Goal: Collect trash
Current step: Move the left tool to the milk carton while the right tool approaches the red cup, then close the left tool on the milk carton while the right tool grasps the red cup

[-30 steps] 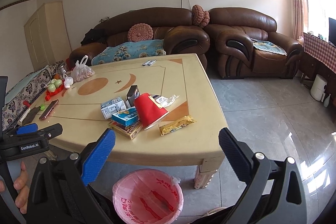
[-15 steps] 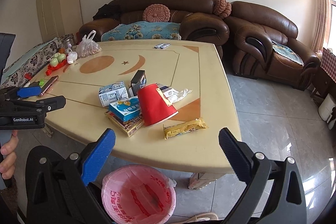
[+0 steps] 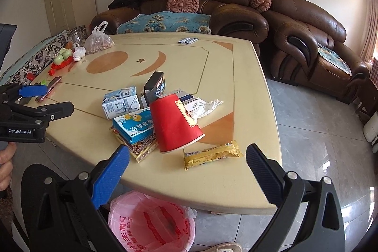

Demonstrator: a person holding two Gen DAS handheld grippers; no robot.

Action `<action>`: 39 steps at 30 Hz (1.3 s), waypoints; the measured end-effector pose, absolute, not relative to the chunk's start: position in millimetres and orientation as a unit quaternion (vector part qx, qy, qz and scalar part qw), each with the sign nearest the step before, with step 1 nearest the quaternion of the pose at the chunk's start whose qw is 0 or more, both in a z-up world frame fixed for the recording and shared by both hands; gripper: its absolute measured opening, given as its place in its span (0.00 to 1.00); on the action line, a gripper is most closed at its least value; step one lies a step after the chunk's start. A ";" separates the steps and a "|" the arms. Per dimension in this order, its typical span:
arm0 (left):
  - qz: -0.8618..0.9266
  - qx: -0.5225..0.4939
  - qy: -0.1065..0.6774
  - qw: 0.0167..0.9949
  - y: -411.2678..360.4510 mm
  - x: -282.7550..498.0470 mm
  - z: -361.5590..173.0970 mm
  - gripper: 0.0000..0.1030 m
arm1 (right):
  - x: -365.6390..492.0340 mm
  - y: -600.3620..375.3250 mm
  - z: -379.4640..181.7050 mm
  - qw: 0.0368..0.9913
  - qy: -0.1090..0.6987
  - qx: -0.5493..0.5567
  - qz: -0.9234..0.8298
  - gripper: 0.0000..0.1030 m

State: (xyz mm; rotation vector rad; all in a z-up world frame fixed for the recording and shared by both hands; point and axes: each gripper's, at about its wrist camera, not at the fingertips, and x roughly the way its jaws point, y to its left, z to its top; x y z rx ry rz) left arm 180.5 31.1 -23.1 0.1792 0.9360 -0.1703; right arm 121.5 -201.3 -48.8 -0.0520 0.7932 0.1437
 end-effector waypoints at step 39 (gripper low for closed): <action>-0.288 0.169 0.564 0.755 27.6 332.0 -130.7 0.95 | 243.5 -171.5 -123.2 0.851 0.472 -0.112 0.201 0.94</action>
